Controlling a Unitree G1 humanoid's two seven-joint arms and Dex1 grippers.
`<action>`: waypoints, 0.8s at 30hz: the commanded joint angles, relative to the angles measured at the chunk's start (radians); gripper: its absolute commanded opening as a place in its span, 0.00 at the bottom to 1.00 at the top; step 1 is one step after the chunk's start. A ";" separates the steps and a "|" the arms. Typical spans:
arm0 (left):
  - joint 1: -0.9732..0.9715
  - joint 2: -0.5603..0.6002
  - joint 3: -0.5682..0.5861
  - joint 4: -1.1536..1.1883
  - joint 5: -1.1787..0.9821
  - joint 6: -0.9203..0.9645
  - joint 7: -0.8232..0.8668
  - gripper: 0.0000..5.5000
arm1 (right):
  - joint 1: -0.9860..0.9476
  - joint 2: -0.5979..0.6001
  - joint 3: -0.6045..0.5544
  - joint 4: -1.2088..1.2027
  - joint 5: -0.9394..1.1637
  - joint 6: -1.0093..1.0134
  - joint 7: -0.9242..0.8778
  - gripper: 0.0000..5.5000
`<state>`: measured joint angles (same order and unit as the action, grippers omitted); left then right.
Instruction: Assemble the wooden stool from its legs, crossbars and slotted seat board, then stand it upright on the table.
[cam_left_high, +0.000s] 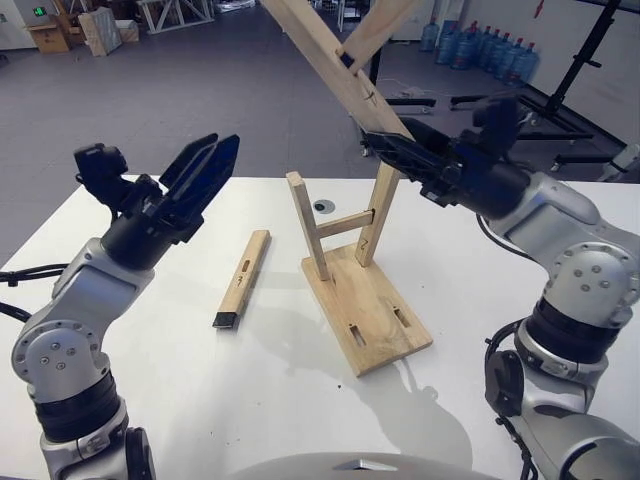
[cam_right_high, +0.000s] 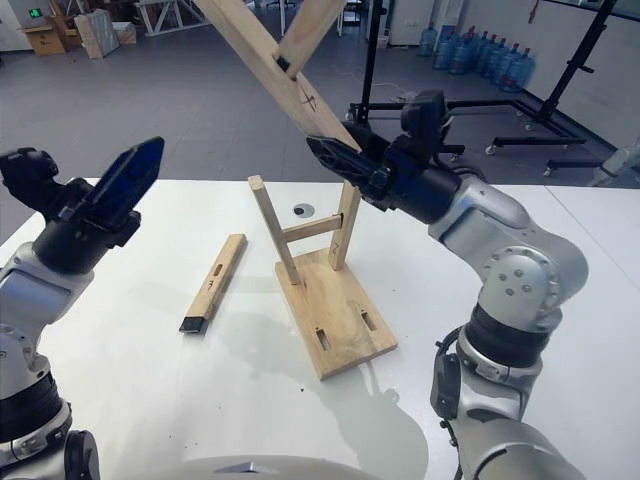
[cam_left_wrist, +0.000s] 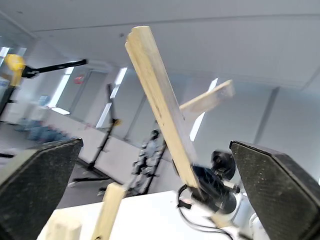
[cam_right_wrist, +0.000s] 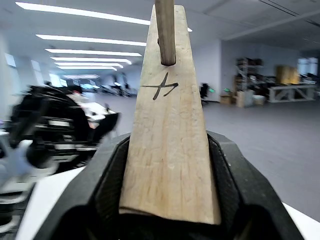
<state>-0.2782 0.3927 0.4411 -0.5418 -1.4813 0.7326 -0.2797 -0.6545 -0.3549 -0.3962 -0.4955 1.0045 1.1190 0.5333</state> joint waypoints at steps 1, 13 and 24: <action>-0.014 0.010 -0.010 0.035 -0.135 -0.018 -0.005 0.98 | 0.088 -0.006 0.016 -0.003 0.155 0.033 0.016 0.37; -0.084 0.062 -0.089 0.128 -0.409 -0.036 0.054 0.98 | 0.144 0.016 0.177 -0.056 0.347 -0.033 -0.133 0.37; -0.136 0.068 -0.153 0.124 -0.436 -0.032 0.044 0.98 | 0.171 -0.034 0.281 -0.058 0.444 -0.086 -0.187 0.37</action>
<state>-0.3938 0.4509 0.2996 -0.4073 -1.8978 0.6976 -0.2469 -0.4902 -0.3812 -0.1257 -0.5530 1.4356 1.0530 0.3524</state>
